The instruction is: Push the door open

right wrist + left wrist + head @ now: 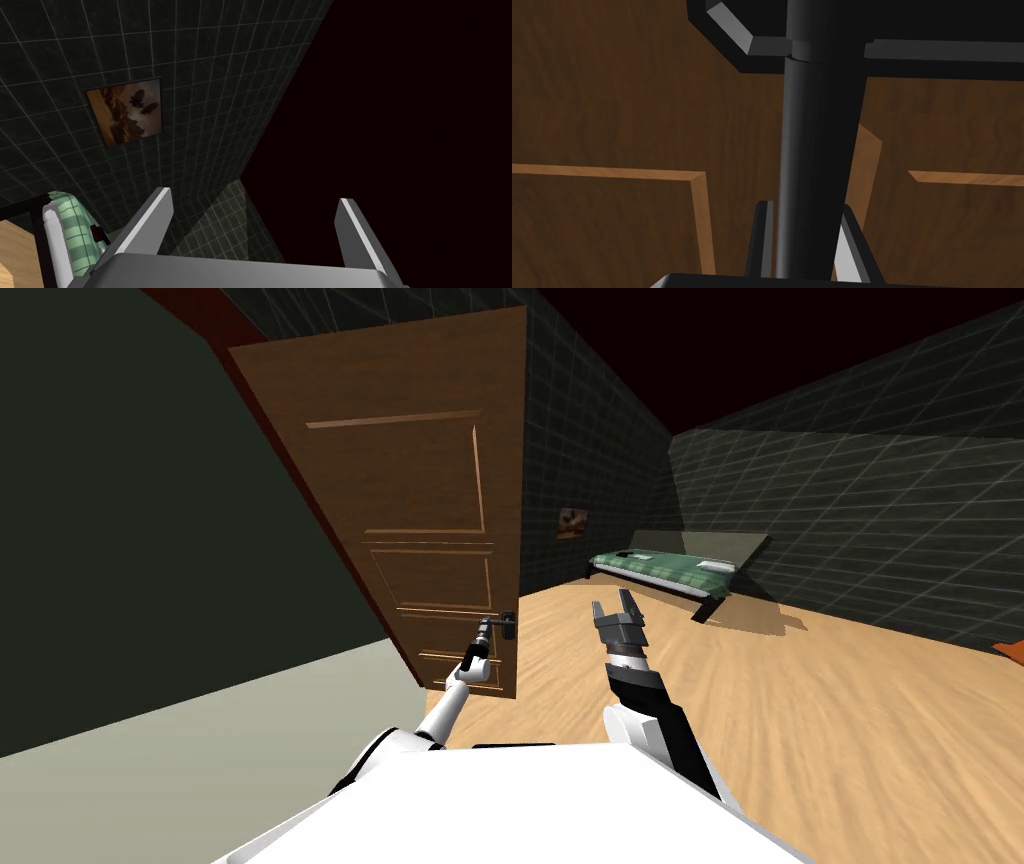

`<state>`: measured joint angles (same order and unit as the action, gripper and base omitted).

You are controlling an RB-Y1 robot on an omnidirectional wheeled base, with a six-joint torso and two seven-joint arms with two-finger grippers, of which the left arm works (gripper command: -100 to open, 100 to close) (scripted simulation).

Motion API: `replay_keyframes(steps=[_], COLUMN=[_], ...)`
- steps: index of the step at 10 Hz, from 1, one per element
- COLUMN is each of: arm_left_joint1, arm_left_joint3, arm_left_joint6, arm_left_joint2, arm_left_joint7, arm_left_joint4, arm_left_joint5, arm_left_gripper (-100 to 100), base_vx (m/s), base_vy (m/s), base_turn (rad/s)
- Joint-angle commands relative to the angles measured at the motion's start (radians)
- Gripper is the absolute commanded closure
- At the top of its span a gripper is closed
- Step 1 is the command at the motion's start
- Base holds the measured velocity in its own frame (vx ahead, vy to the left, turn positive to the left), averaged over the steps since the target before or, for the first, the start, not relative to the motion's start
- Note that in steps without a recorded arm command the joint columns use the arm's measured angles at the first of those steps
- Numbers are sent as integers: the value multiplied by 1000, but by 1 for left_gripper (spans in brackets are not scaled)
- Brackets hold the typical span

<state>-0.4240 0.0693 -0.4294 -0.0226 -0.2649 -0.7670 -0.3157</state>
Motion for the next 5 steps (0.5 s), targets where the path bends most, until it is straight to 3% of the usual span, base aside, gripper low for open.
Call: replay_keyframes(steps=[1, 2, 5], arm_left_joint1=[0, 0, 0], arm_left_joint3=[0, -7, -13], arm_left_joint6=[0, -3, -3], arm_left_joint2=[0, 15, 28], arm_left_joint7=[0, 0, -2], arm_left_joint4=[0, 6, 7], arm_left_joint5=[0, -3, -4], arm_left_gripper=[100, 100, 100], base_vx=[-27, 108, 125], base_vy=[-30, 75, 102], base_turn=[47, 35, -15])
